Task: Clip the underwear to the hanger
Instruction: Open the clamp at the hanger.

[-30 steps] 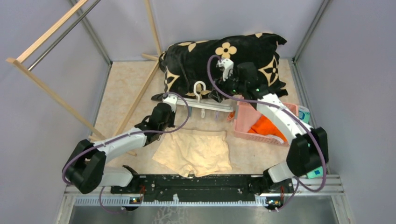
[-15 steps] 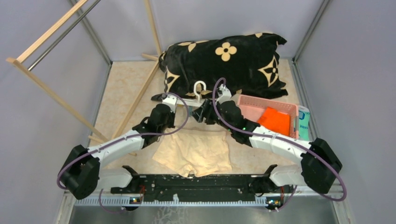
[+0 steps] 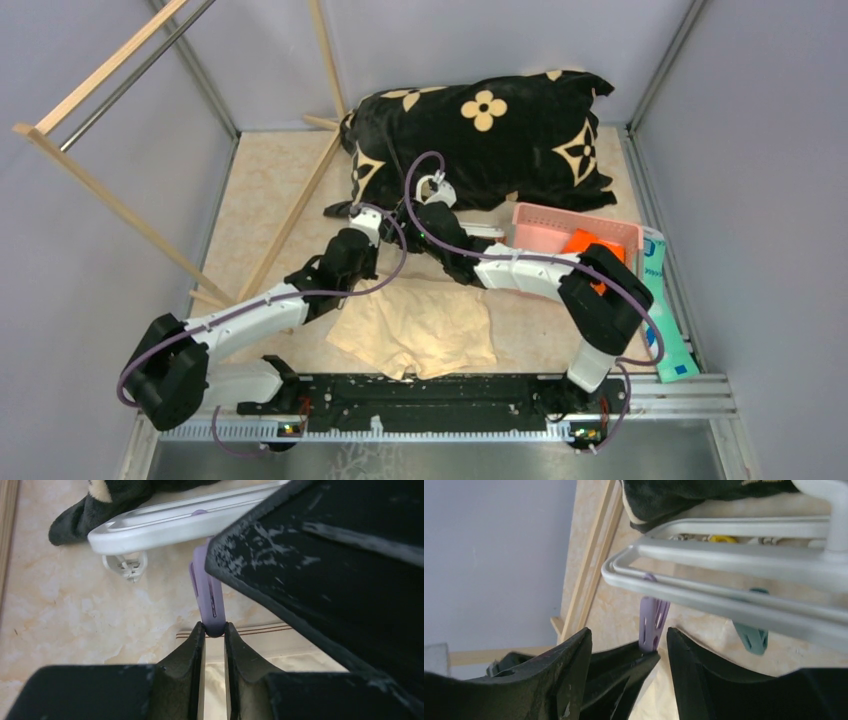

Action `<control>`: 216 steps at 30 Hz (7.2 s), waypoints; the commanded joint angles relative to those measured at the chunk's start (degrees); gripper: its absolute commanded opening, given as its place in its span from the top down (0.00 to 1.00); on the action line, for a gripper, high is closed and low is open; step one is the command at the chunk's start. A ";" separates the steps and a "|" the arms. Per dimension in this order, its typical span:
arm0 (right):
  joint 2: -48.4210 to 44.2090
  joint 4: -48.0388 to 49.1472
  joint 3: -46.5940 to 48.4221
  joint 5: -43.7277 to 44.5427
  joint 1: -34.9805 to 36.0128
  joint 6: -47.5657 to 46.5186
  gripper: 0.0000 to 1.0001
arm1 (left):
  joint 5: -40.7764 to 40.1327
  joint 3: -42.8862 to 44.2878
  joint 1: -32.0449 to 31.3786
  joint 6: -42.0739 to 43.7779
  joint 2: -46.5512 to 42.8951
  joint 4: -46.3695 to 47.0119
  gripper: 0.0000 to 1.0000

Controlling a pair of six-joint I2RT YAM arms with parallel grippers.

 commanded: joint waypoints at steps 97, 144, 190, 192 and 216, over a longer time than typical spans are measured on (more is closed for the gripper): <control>-6.67 17.03 -5.55 -21.98 -4.31 -3.96 0.98 | 16.44 -14.69 -0.25 -38.33 -22.20 17.91 0.50; -23.95 -0.82 -12.13 -27.63 -4.19 -18.79 0.44 | 15.52 -13.20 1.38 -34.38 -20.33 17.01 1.00; -3.71 -41.53 13.53 -27.91 -6.54 -113.12 0.42 | 26.31 -16.10 1.39 -33.00 -14.60 20.83 1.00; -2.40 -41.32 14.02 -27.85 -6.55 -113.46 0.51 | 26.15 -15.94 1.39 -32.93 -14.97 20.59 1.00; -8.79 -13.71 5.06 -20.27 -5.52 -109.55 1.00 | 29.67 -13.13 1.39 -31.73 -13.02 21.69 0.77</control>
